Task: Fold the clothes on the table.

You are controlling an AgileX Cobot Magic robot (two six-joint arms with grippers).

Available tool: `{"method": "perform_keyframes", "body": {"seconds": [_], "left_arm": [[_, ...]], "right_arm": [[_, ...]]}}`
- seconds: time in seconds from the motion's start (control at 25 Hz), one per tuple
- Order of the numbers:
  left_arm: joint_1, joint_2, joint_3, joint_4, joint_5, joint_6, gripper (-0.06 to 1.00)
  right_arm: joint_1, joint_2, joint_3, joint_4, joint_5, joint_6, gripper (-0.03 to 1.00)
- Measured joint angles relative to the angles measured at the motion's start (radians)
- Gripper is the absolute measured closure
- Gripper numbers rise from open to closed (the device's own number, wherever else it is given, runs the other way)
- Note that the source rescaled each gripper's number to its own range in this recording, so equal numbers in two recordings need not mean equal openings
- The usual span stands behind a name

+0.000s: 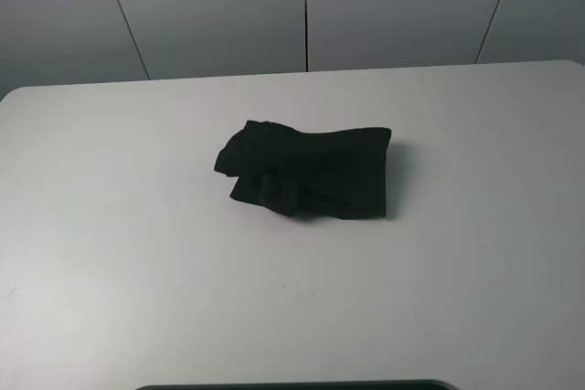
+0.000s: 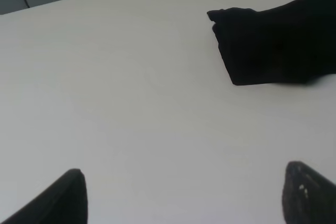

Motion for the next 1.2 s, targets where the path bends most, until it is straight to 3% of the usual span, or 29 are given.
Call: {"method": "perform_keyframes", "body": {"seconds": [0.2, 0.4, 0.48, 1.2], "left_arm": [[0.181, 0.000, 0.000, 0.000, 0.000, 0.000, -0.03], [0.416, 0.000, 0.000, 0.000, 0.000, 0.000, -0.03], [0.470, 0.000, 0.000, 0.000, 0.000, -0.004, -0.03], [0.494, 0.000, 0.000, 0.000, 0.000, -0.004, -0.03]], "right_arm": [[-0.033, 0.000, 0.000, 0.002, 0.000, 0.000, -0.03], [-0.205, 0.000, 0.000, 0.002, 0.000, 0.000, -0.03], [-0.258, 0.000, 0.000, 0.002, 0.000, 0.000, -0.03], [-0.260, 0.000, 0.000, 0.002, 0.000, 0.000, -0.03]]}}
